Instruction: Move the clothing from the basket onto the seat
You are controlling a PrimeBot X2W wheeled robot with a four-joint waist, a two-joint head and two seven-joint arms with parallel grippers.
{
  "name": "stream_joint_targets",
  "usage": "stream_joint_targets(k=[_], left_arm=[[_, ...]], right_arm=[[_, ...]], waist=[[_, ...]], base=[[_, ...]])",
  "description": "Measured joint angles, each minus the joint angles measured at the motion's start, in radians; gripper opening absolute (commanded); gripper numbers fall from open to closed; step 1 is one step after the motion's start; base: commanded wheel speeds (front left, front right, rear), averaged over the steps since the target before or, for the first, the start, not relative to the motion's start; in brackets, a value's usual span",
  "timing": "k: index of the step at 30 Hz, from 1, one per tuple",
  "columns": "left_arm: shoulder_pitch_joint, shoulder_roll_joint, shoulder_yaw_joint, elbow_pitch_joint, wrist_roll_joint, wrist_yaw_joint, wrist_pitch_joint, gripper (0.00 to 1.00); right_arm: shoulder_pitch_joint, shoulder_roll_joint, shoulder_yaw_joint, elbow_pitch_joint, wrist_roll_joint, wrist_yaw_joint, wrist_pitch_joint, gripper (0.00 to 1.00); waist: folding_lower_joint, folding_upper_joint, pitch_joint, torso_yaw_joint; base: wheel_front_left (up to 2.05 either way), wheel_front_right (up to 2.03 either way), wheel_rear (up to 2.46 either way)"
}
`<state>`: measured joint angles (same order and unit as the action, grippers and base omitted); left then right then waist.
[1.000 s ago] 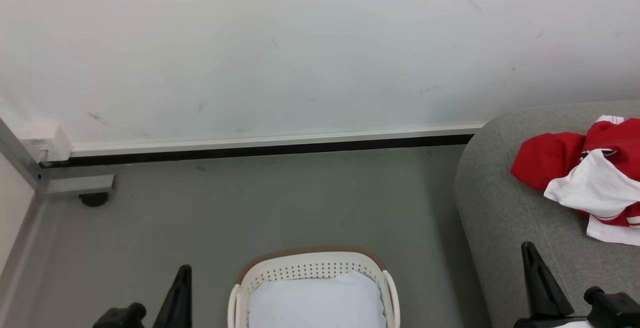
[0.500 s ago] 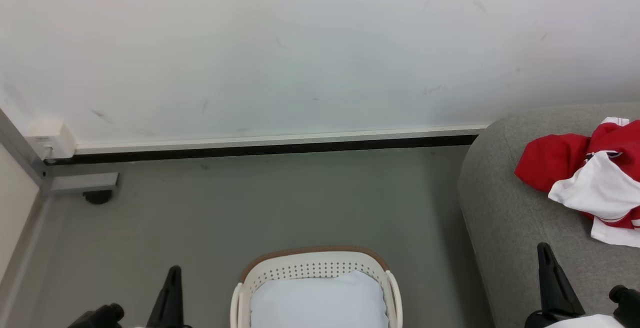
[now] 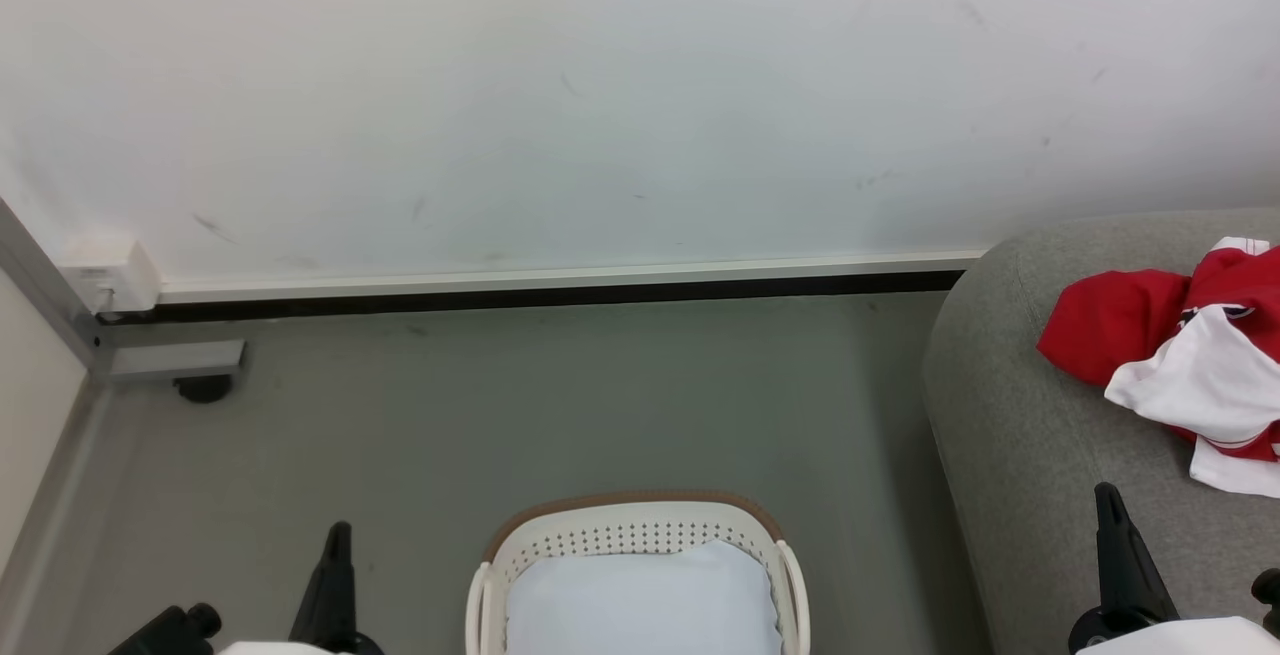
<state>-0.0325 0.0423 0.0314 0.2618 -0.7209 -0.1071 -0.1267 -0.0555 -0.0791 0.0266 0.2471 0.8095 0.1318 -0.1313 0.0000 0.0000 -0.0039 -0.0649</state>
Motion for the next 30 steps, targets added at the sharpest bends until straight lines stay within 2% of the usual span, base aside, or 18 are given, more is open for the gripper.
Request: stream_joint_targets(k=[30], left_arm=[[-0.029, 0.001, 0.033, -0.006, -0.365, -0.008, 0.100, 0.00]], right_arm=[[-0.019, 0.012, -0.055, 0.000, 0.326, 0.000, 0.099, 0.00]], waist=[[0.0000, 0.0000, 0.002, 0.020]], base=[[0.00, 0.00, 0.00]])
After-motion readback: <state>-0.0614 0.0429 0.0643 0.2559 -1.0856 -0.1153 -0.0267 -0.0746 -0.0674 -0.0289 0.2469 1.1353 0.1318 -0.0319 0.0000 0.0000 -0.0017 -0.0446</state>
